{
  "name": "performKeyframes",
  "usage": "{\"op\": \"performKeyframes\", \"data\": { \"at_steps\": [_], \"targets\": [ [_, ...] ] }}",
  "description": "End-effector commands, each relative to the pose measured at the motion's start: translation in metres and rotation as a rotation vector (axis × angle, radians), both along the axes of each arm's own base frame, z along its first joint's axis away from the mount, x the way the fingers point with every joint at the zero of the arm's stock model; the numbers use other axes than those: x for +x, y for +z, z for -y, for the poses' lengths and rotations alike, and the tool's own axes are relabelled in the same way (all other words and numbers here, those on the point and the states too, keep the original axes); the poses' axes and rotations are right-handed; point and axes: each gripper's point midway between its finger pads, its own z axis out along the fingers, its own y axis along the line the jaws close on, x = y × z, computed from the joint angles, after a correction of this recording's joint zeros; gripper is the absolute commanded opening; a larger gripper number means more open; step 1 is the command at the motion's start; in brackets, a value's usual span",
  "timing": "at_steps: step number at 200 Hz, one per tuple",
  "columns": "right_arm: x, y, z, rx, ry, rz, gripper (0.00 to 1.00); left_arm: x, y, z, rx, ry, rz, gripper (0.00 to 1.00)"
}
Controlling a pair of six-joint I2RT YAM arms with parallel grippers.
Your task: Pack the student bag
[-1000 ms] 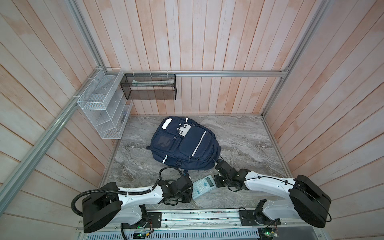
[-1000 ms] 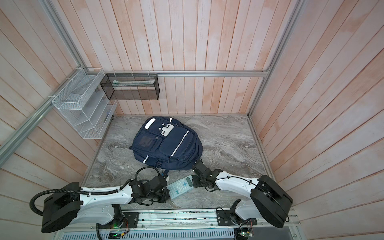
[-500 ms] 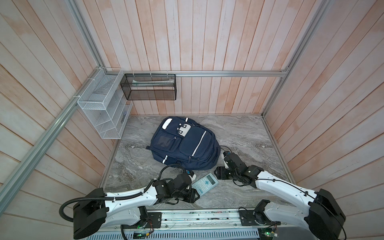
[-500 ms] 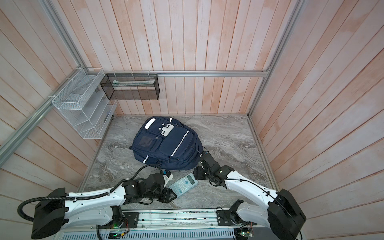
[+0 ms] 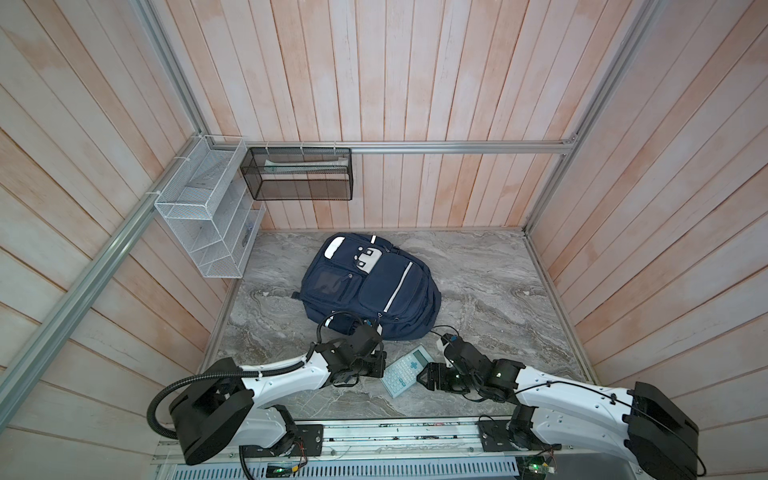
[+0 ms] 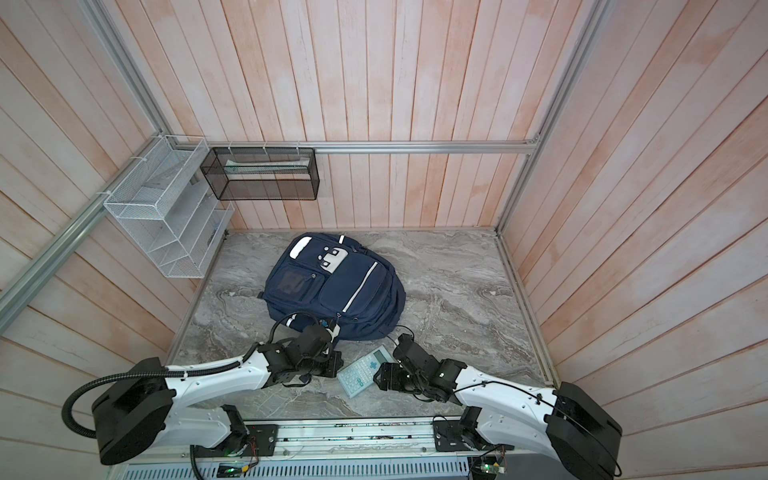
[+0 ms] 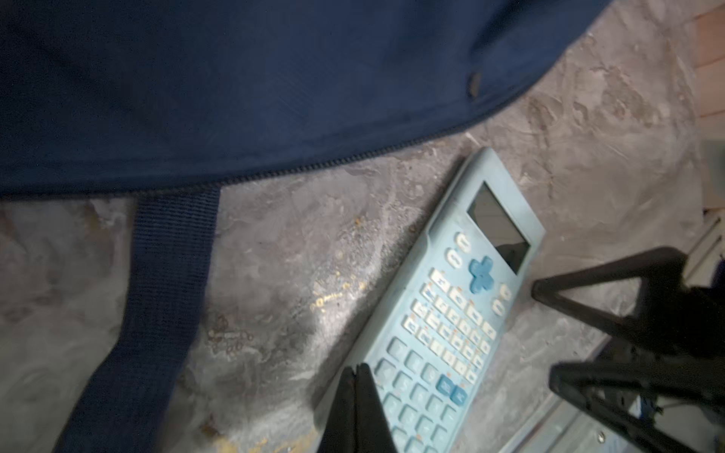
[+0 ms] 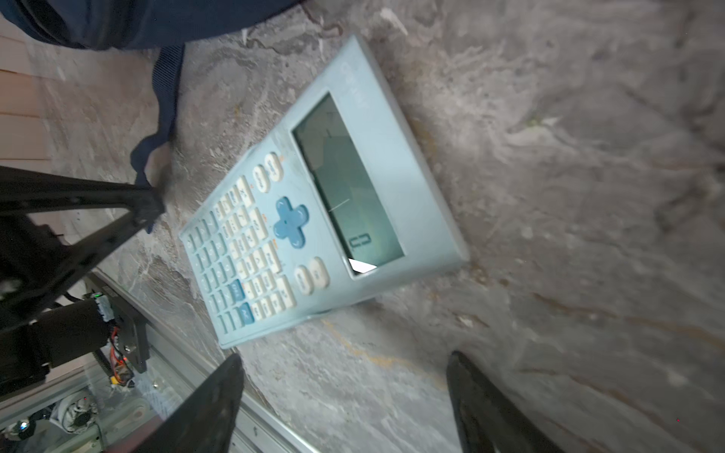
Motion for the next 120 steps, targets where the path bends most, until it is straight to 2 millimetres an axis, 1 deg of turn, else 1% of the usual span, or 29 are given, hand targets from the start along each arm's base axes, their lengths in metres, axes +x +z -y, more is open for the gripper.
{"op": "performKeyframes", "data": {
  "at_steps": [1,8,9,12,28,40,51,61,71,95,109,120],
  "targets": [
    [0.005,0.003,-0.011,0.009,0.010,0.001,0.83,0.002,-0.005,0.000,0.084,-0.011,0.033,0.00],
    [0.006,0.001,-0.011,-0.003,0.014,0.003,0.83,0.001,-0.007,0.002,0.084,-0.007,0.022,0.00],
    [0.007,0.001,-0.011,-0.005,0.014,0.003,0.83,-0.003,-0.007,0.005,0.083,-0.023,0.022,0.00],
    [0.007,0.000,-0.011,-0.008,0.014,0.002,0.83,-0.008,-0.008,0.009,0.080,-0.040,0.018,0.00],
    [0.010,-0.004,-0.011,-0.013,0.002,-0.007,0.83,-0.018,-0.012,0.024,0.045,-0.064,-0.013,0.00],
    [0.015,-0.007,-0.006,-0.034,-0.014,-0.012,0.83,-0.026,-0.012,0.040,-0.012,-0.087,-0.039,0.00],
    [0.022,-0.006,-0.001,-0.054,-0.025,-0.005,0.83,-0.031,-0.011,0.055,-0.068,-0.107,-0.062,0.00],
    [0.026,-0.006,0.004,-0.082,-0.041,0.007,0.83,-0.033,-0.012,0.067,-0.082,-0.122,-0.066,0.00],
    [0.030,-0.005,0.009,-0.112,-0.055,0.018,0.83,-0.032,-0.012,0.077,-0.070,-0.128,-0.054,0.00],
    [0.031,-0.008,0.022,-0.209,-0.046,0.026,0.83,-0.026,-0.012,0.106,-0.091,-0.163,-0.056,0.00],
    [0.031,-0.012,0.032,-0.254,-0.058,0.021,0.83,-0.021,-0.013,0.117,-0.102,-0.161,-0.055,0.00],
    [0.032,-0.014,0.037,-0.269,-0.069,0.020,0.81,-0.016,-0.012,0.127,-0.113,-0.166,-0.049,0.00]
  ]
}}
